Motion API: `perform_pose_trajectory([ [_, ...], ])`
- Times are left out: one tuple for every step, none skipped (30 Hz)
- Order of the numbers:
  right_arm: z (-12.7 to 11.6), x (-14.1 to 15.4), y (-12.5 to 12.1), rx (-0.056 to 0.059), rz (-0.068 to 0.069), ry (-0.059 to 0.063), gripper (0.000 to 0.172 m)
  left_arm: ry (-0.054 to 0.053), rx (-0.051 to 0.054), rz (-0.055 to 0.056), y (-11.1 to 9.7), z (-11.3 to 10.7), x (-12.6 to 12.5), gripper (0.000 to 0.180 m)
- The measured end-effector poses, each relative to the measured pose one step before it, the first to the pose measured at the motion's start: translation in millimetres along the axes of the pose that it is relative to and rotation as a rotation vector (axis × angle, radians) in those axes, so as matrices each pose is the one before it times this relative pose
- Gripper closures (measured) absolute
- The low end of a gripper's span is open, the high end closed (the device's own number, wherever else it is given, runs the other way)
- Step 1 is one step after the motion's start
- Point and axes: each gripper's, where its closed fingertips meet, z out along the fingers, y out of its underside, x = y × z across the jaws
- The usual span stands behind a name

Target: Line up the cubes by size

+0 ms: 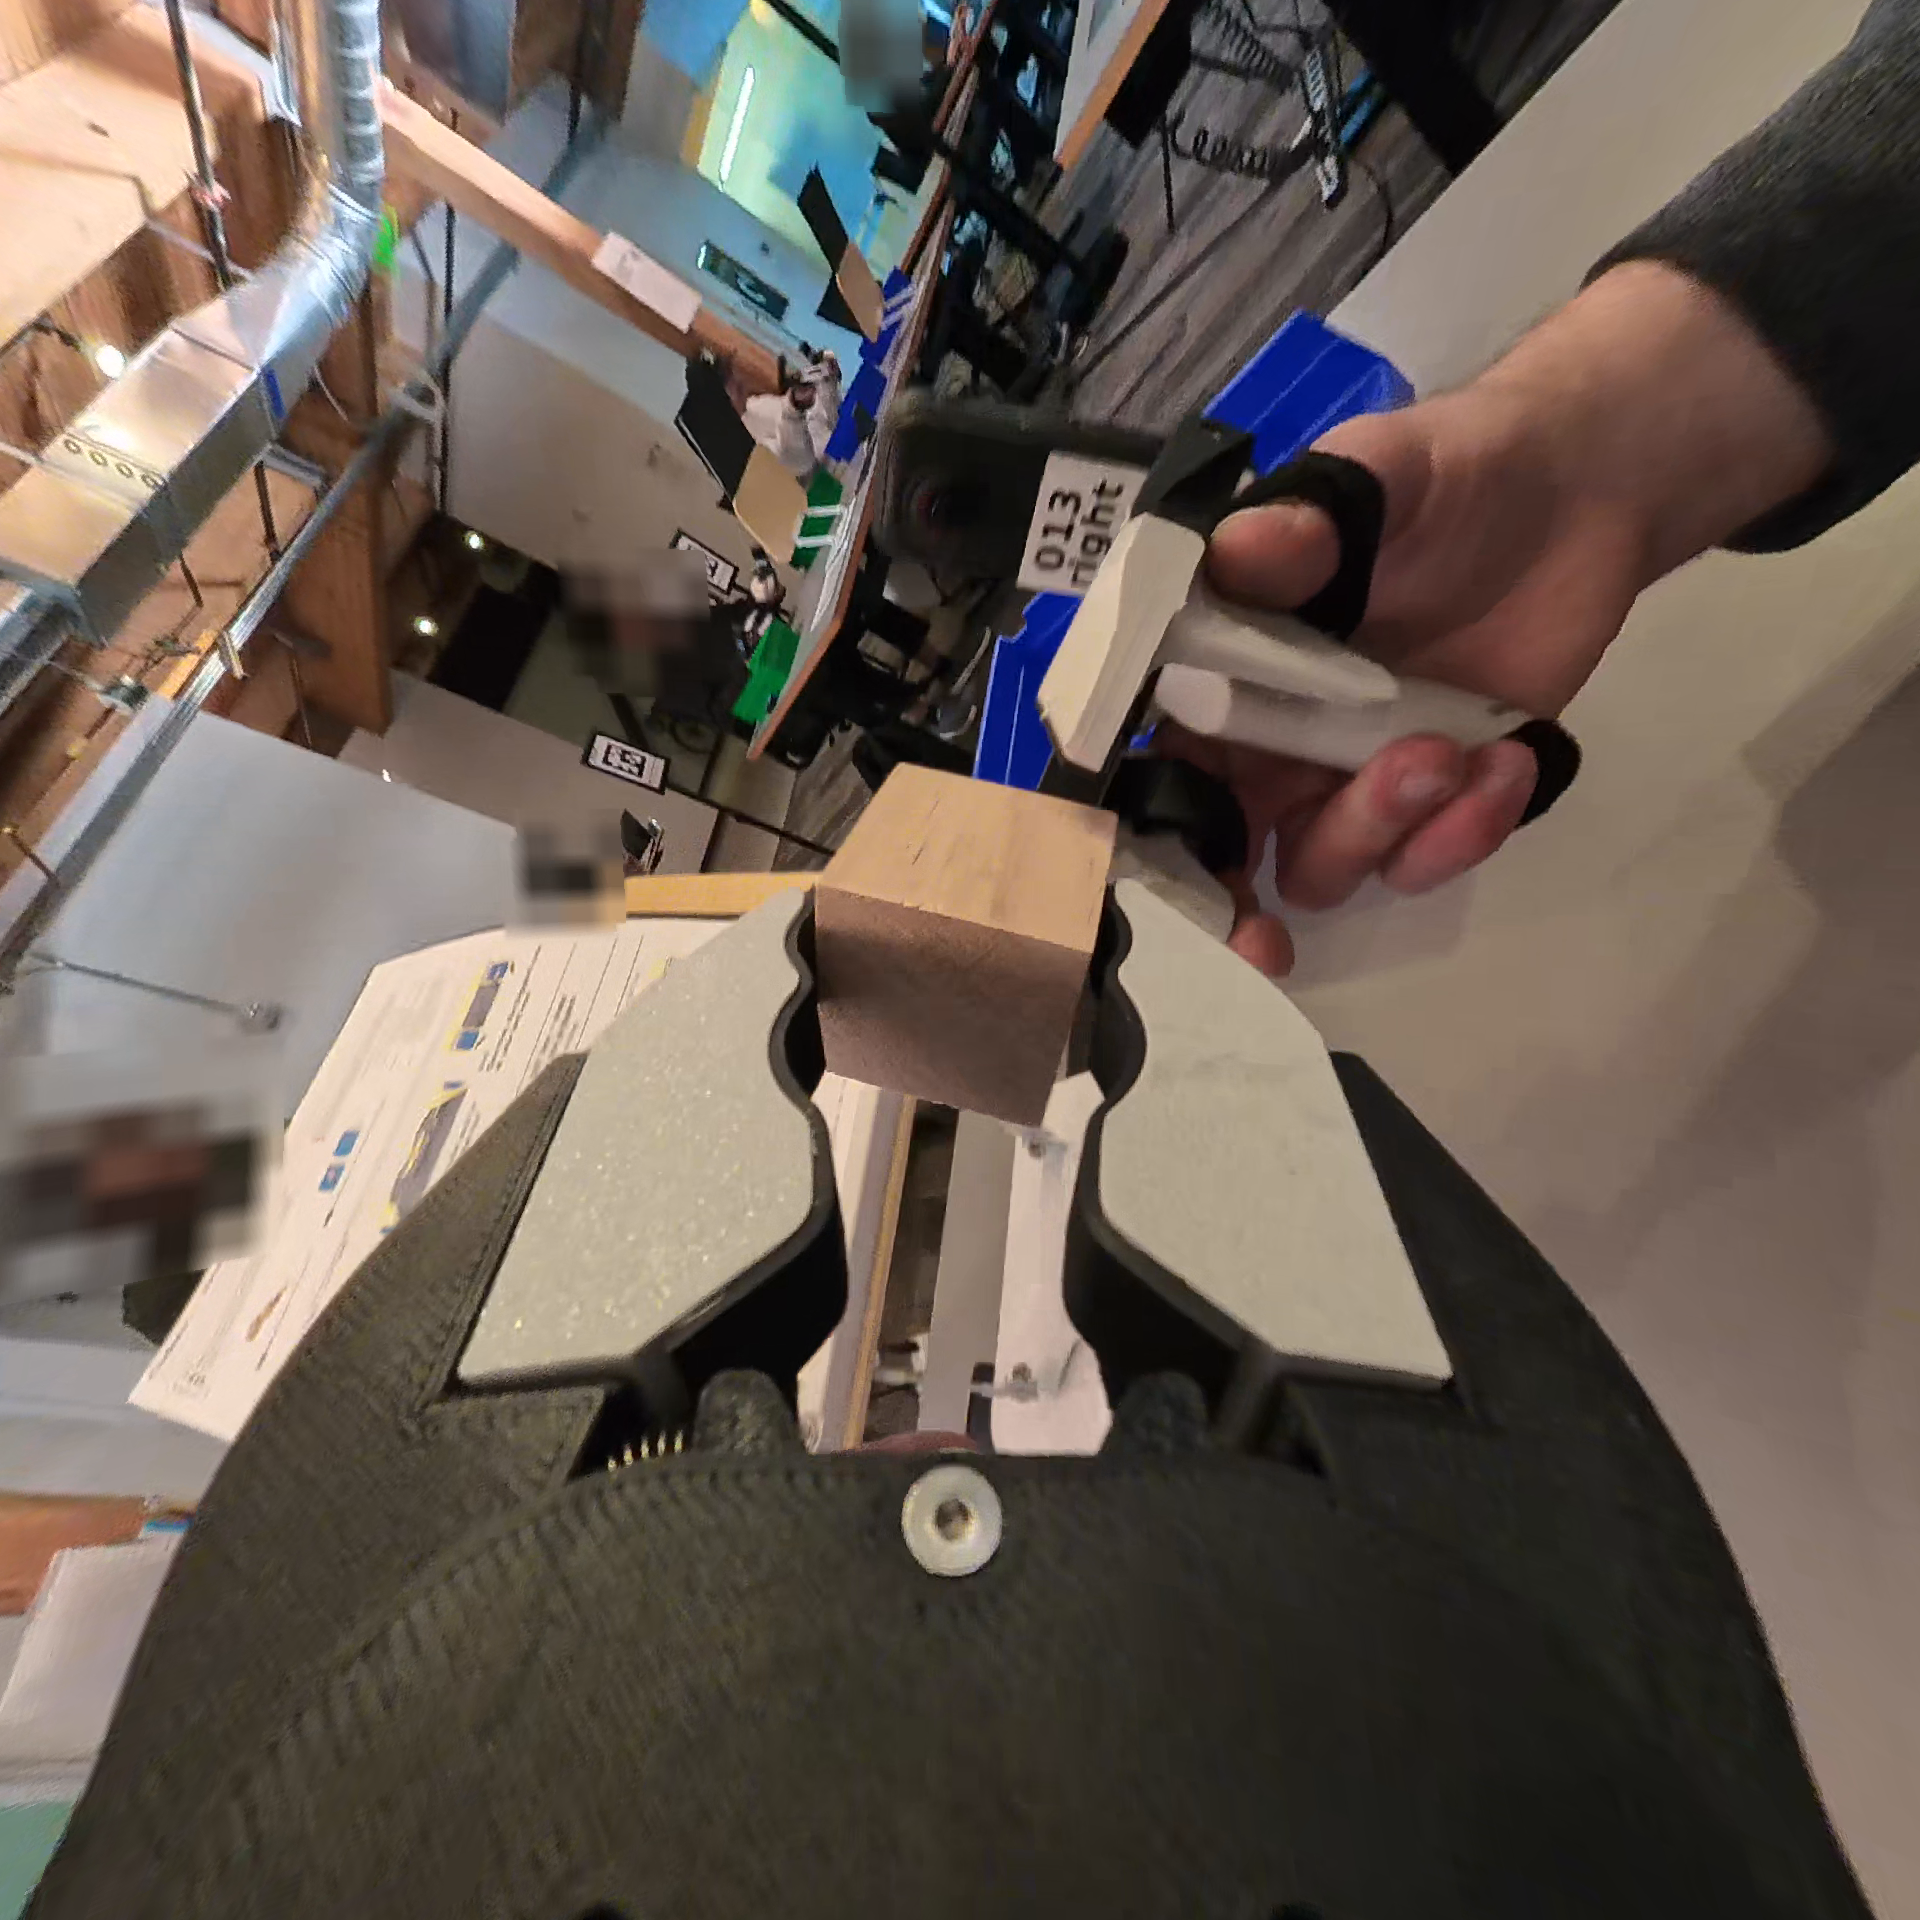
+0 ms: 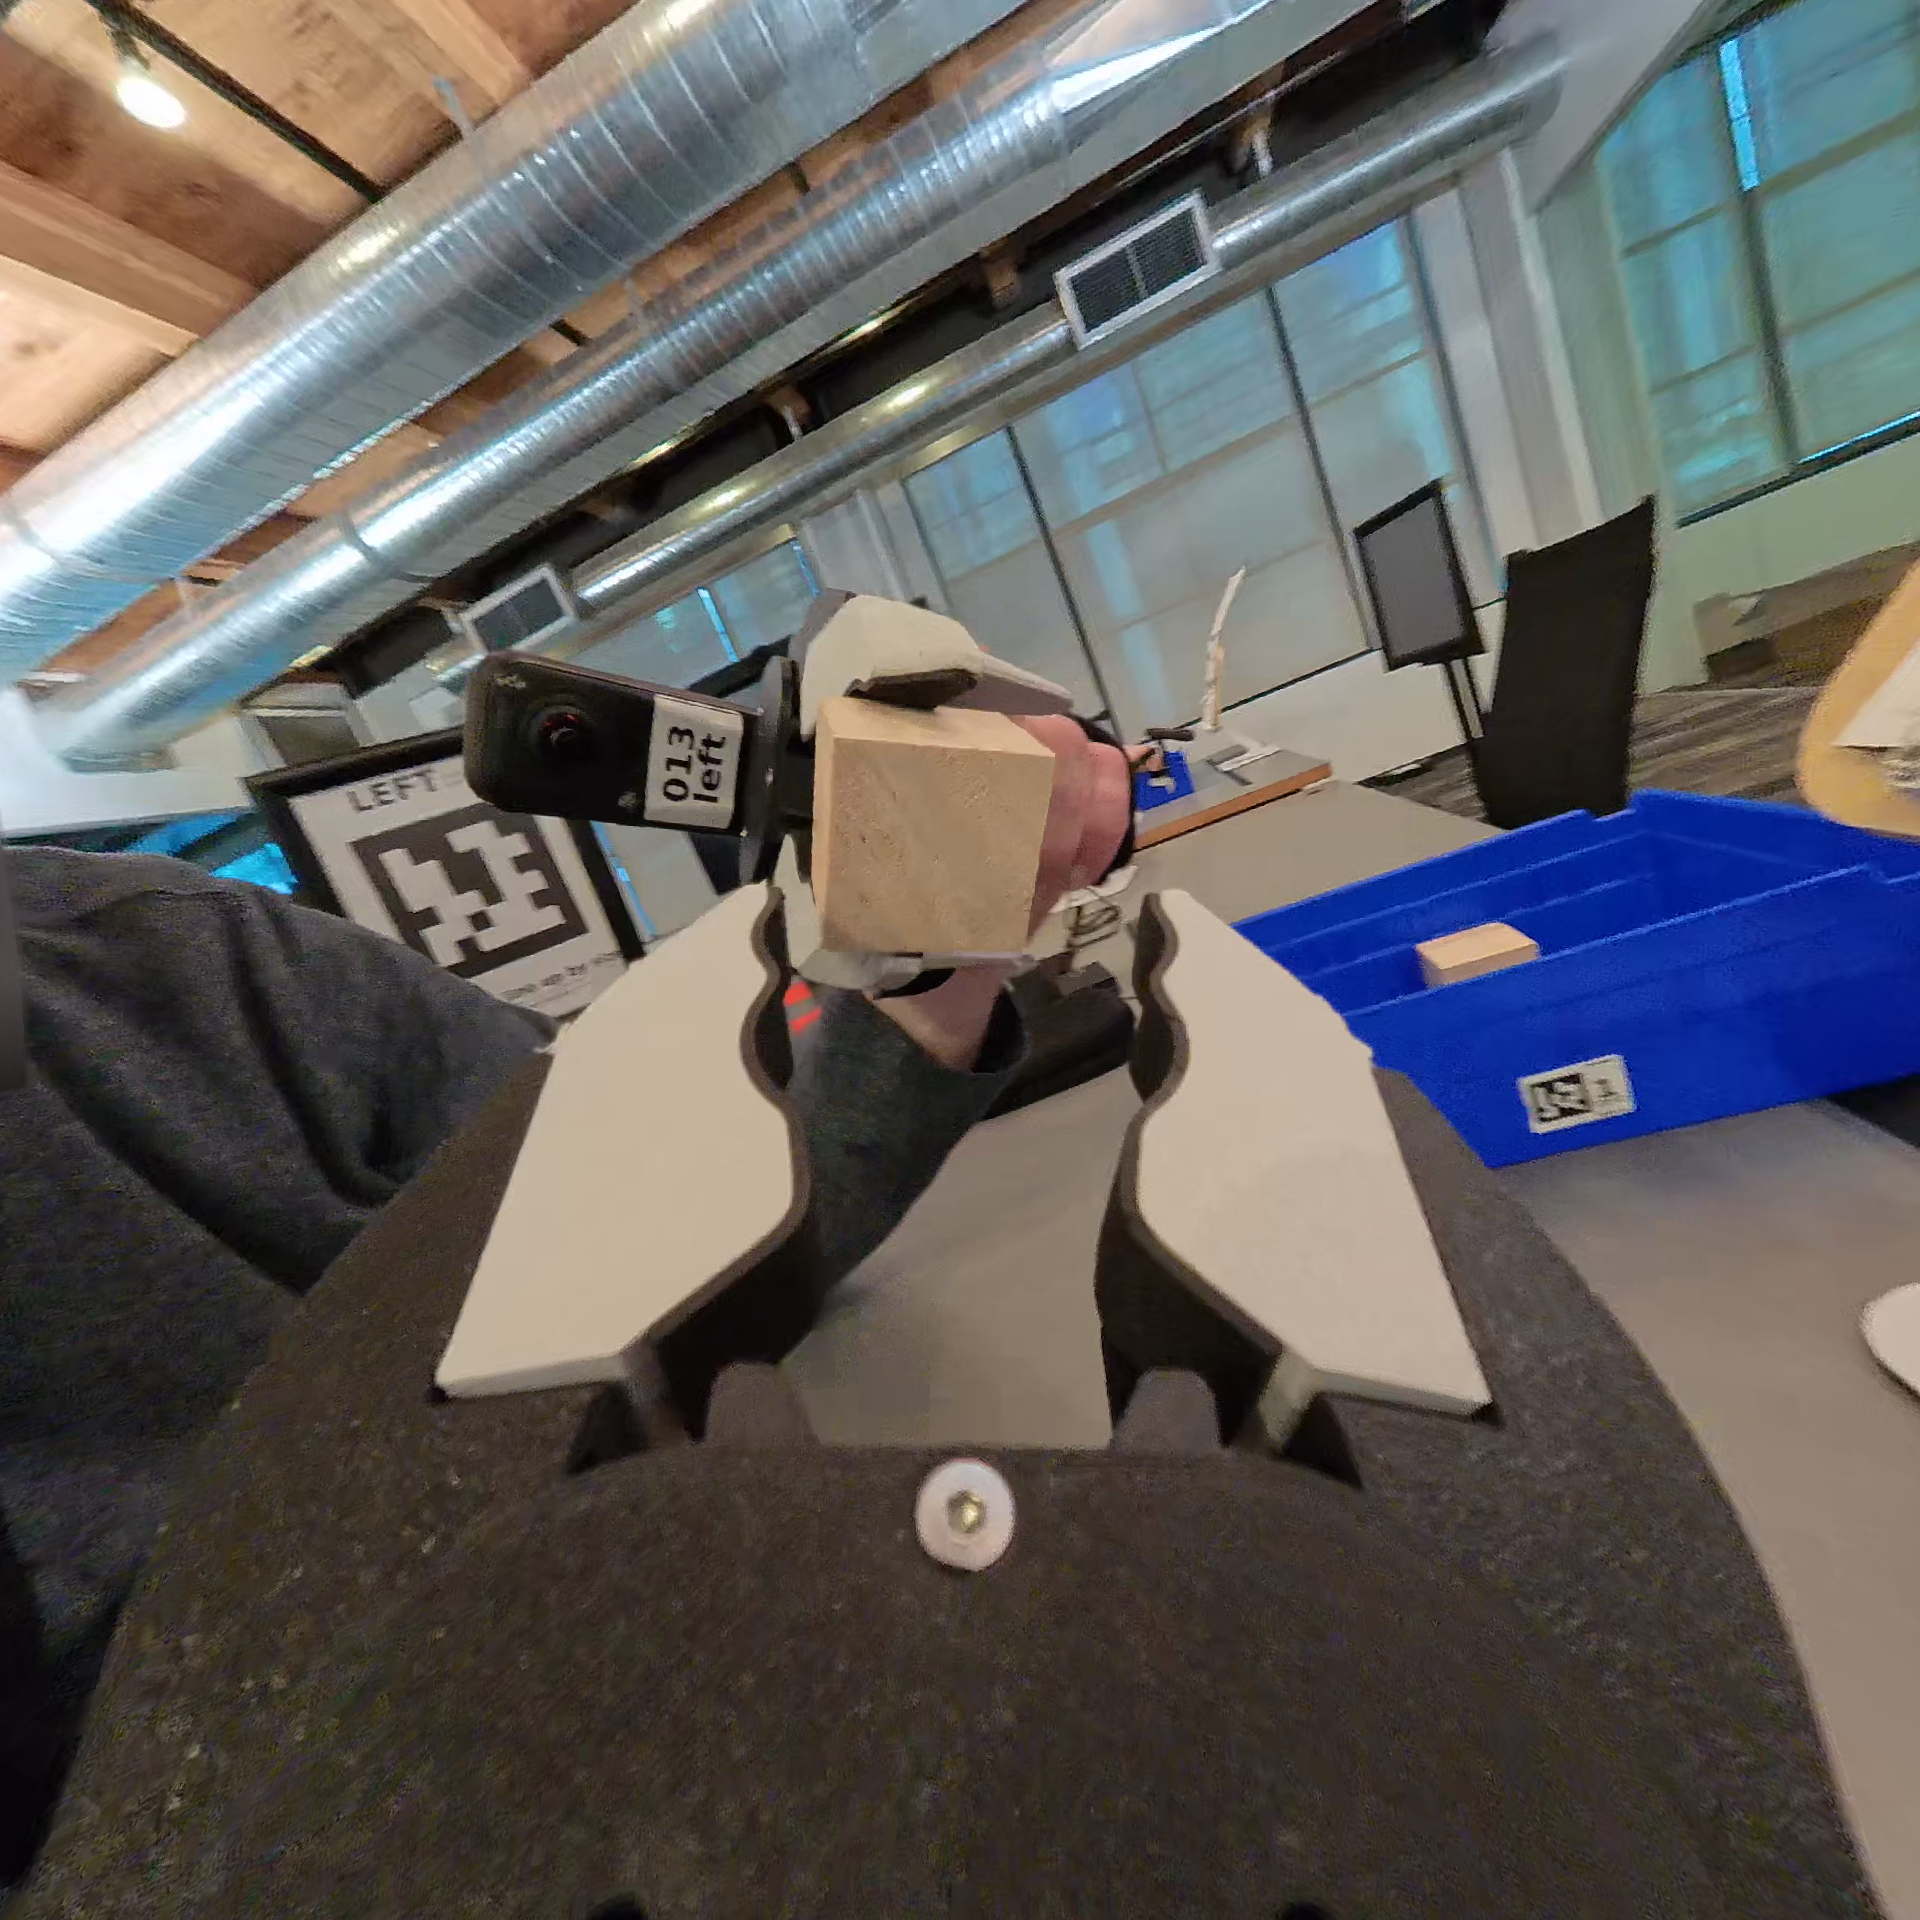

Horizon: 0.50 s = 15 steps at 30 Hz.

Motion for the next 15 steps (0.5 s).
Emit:
perform_pose_trajectory([
  [1.25, -3.59, -0.99, 0.0084, 0.0107, -0.0202, 0.108, -0.0019, 0.0232, -0.0078, -5.27, 0.77, 1.23, 0.132],
  [1.48, -2.34, -0.5, 0.0065, 0.0072, -0.0111, 0.108, 0.0023, 0.0219, -0.0046, -4.7, 0.9, 1.88, 0.132],
  [1.81, -1.65, 1.22, -0.0073, 0.0047, -0.0062, 0.108, 0.003, 0.0045, 0.0019, -2.06, 1.18, 1.87, 0.132],
  [1.77, -1.72, 1.63, -0.0091, -0.0035, -0.0045, 0.108, 0.0021, -0.0058, 0.0093, -0.5, 1.18, 1.78, 0.132],
  [1.26, -1.41, 0.22, -0.0012, -0.0073, -0.0006, 0.109, -0.0049, -0.0026, 0.0108, -0.95, 0.92, 0.84, 0.132],
  [0.86, -1.8, -0.39, 0.0015, -0.0012, -0.0046, 0.11, -0.0031, 0.0007, 0.0042, -1.32, 0.27, 0.58, 0.132],
  [0.65, -1.96, -0.05, -0.005, 0.0037, -0.008, 0.112, -0.0009, 0.001, -0.0008, -0.78, -0.31, -0.08, 0.132],
  [0.15, -1.59, -0.78, -0.0037, -0.0083, -0.0028, 0.117, -0.0045, -0.0021, -0.0015, 0.45, -0.44, -0.77, 0.132],
  [-0.25, -1.21, -1.79, 0.0044, -0.022, 0.0079, 0.125, -0.0067, -0.0007, 0.0012, 1.01, -0.11, -0.68, 0.132],
  [0.39, -0.81, -1.0, -0.0003, -0.0127, 0.0081, 0.127, 0.0077, 0.009, -0.007, -0.27, 0.23, 1.14, 0.132],
  [0.55, -1.04, 0.25, -0.0095, 0.001, -0.0003, 0.126, 0.0103, 0.011, -0.0076, -0.95, 0.31, 1.66, 0.132],
  [-0.16, -0.47, -0.58, -0.0009, 0.0032, -0.0012, 0.126, -0.0043, 0.0037, 0.0032, -0.39, 0.19, -0.11, 0.132],
  [-0.48, 0.4, -0.52, 0.0017, -0.0009, 0.0035, 0.127, -0.0018, -0.0036, 0.0039, 0.35, 0.42, 0.04, 0.132],
  [-0.37, 0.97, 0.45, -0.004, 0.0035, 0.0041, 0.127, 0.0022, -0.0069, 0.0024, 1.07, 0.39, 0.22, 0.133],
  [-0.17, 0.82, 0.54, -0.0079, 0.013, -0.001, 0.127, -0.0006, -0.0023, 0.0012, 0.82, 0.14, 0.05, 0.133],
])
